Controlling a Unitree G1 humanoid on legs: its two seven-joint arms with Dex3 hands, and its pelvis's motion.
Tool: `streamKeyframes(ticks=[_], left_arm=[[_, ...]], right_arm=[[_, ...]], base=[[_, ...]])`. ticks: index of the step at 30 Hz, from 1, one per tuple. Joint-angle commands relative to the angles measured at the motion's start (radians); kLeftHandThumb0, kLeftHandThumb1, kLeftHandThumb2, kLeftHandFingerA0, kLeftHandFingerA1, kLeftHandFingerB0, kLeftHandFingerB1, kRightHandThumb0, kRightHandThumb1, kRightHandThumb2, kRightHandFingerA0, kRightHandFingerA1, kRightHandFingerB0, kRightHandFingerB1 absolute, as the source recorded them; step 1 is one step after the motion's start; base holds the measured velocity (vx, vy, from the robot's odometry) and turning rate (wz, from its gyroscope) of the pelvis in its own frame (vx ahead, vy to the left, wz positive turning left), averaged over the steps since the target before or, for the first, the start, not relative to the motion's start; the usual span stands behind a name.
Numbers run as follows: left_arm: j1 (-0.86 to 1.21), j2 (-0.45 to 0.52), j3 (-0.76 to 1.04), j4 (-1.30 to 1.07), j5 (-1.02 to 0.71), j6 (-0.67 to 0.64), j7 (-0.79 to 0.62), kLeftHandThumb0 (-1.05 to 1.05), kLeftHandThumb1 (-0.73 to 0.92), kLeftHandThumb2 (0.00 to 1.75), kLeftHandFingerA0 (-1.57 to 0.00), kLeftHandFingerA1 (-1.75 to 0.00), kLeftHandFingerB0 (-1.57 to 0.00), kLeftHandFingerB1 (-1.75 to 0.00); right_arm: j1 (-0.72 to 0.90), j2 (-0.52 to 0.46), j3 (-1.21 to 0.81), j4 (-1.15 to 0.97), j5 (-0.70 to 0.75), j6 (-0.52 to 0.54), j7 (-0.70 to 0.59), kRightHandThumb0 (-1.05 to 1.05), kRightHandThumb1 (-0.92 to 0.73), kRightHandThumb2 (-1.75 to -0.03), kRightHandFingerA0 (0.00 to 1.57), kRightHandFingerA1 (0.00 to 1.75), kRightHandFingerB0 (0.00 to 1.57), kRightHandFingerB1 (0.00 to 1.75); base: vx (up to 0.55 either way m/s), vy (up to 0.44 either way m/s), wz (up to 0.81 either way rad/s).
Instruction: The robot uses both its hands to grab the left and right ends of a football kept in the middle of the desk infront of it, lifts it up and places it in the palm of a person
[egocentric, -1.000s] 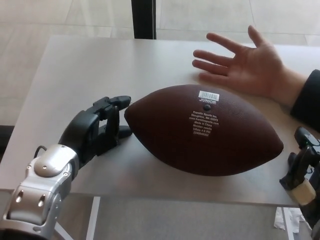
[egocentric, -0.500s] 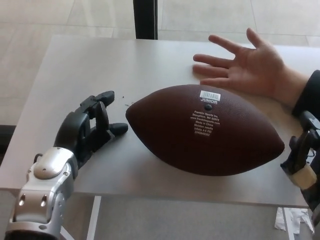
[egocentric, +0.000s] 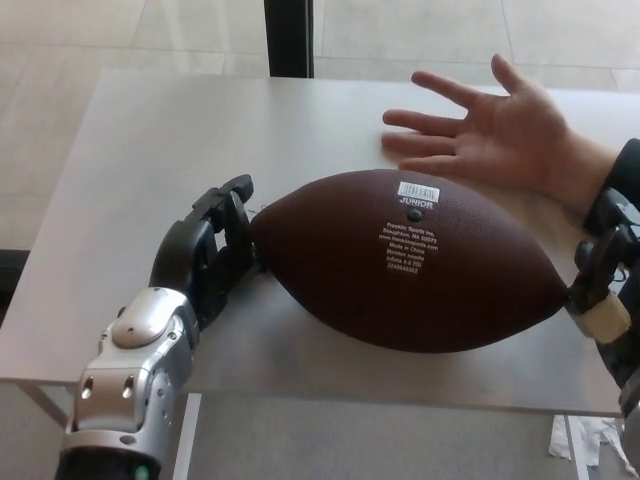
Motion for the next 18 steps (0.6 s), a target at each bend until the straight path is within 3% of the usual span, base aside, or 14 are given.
streamKeyframes(ticks=[1,3,4,5,6,7,8,9,12,13,14,17,18], left_arm=[[0.001,0.000,-0.024,0.043,0.018,0.045,0.005,-1.03,0.92,0.90,-0.49,-0.71,-0.12,-0.32],[-0.004,0.005,-0.033,0.049,0.022,0.041,0.001,-1.03,0.92,0.90,-0.52,-0.75,-0.13,-0.36],[-0.003,0.010,-0.043,0.055,0.031,0.033,-0.001,-1.05,0.87,1.28,-0.55,-0.77,-0.14,-0.42],[-0.001,0.012,-0.048,0.052,0.036,0.036,0.005,-1.05,0.87,1.28,-0.55,-0.77,-0.14,-0.42],[-0.001,0.014,-0.049,0.054,0.036,0.035,0.004,-1.05,0.92,0.90,-0.53,-0.75,-0.15,-0.38],[0.001,0.016,-0.050,0.055,0.036,0.033,0.003,-1.05,0.92,0.90,-0.53,-0.75,-0.15,-0.38],[0.004,0.022,-0.049,0.062,0.037,0.032,0.003,-1.04,0.92,0.91,-0.53,-0.76,-0.15,-0.37],[0.004,0.025,-0.048,0.068,0.037,0.025,0.000,-1.05,0.92,0.91,-0.54,-0.78,-0.15,-0.38],[0.004,0.028,-0.045,0.085,0.038,0.021,0.001,-1.05,0.92,0.89,-0.52,-0.75,-0.17,-0.38],[0.005,0.031,-0.047,0.084,0.040,0.024,0.002,-1.02,0.86,1.27,-0.55,-0.76,-0.17,-0.46],[0.005,0.032,-0.050,0.085,0.041,0.025,0.000,-0.97,0.83,1.24,-0.52,-0.75,-0.18,-0.47],[0.006,0.030,-0.061,0.085,0.050,0.025,0.007,-0.95,0.82,1.24,-0.56,-0.76,-0.22,-0.49],[0.002,0.028,-0.064,0.092,0.053,0.023,0.011,-1.05,0.92,0.94,-0.58,-0.77,-0.28,-0.44]], right_arm=[[0.038,0.049,0.008,0.030,0.004,0.011,-0.023,-0.94,-0.85,-1.24,0.13,0.53,0.05,0.23],[0.048,0.060,0.011,0.039,-0.004,-0.001,-0.027,-0.95,-0.84,-1.25,0.14,0.54,0.05,0.24],[0.057,0.072,0.013,0.049,-0.011,-0.009,-0.036,-1.04,-0.91,-1.30,0.13,0.52,0.08,0.17],[0.058,0.077,0.011,0.054,-0.010,-0.012,-0.037,-1.04,-0.91,-1.30,0.13,0.52,0.08,0.17],[0.059,0.081,0.010,0.057,-0.009,-0.015,-0.038,-0.95,-0.83,-1.24,0.11,0.52,0.06,0.23],[0.060,0.085,0.008,0.062,-0.008,-0.020,-0.039,-0.95,-0.83,-1.24,0.11,0.52,0.06,0.23],[0.062,0.086,0.017,0.068,-0.020,-0.024,-0.043,-1.03,-0.92,-0.89,0.16,0.47,0.07,0.23],[0.058,0.086,0.019,0.075,-0.023,-0.027,-0.044,-1.01,-0.91,-1.29,0.17,0.55,0.08,0.16],[0.042,0.091,0.018,0.058,-0.014,-0.018,-0.047,-0.90,-0.83,-1.23,0.18,0.55,0.05,0.25],[0.015,0.082,0.020,0.053,-0.014,-0.005,-0.044,-0.91,-0.82,-1.24,0.18,0.52,0.06,0.26],[-0.003,0.076,0.018,0.051,-0.012,0.000,-0.041,-1.00,-0.92,-0.87,0.22,0.45,0.04,0.24],[-0.039,0.069,0.014,0.048,-0.013,0.005,-0.042,-0.99,-0.91,-0.88,0.23,0.47,0.05,0.25],[-0.061,0.067,0.009,0.049,-0.010,0.016,-0.046,-1.02,-0.92,-0.91,0.25,0.47,0.05,0.24]], base=[[0.00,0.000,0.00],[0.00,0.000,0.00],[0.00,0.000,0.00],[0.00,0.000,0.00],[0.00,0.000,0.00],[0.00,0.000,0.00],[0.00,0.000,0.00],[0.00,0.000,0.00],[0.00,0.000,0.00],[0.00,0.000,0.00],[0.00,0.000,0.00],[0.00,0.000,0.00],[0.00,0.000,0.00]])
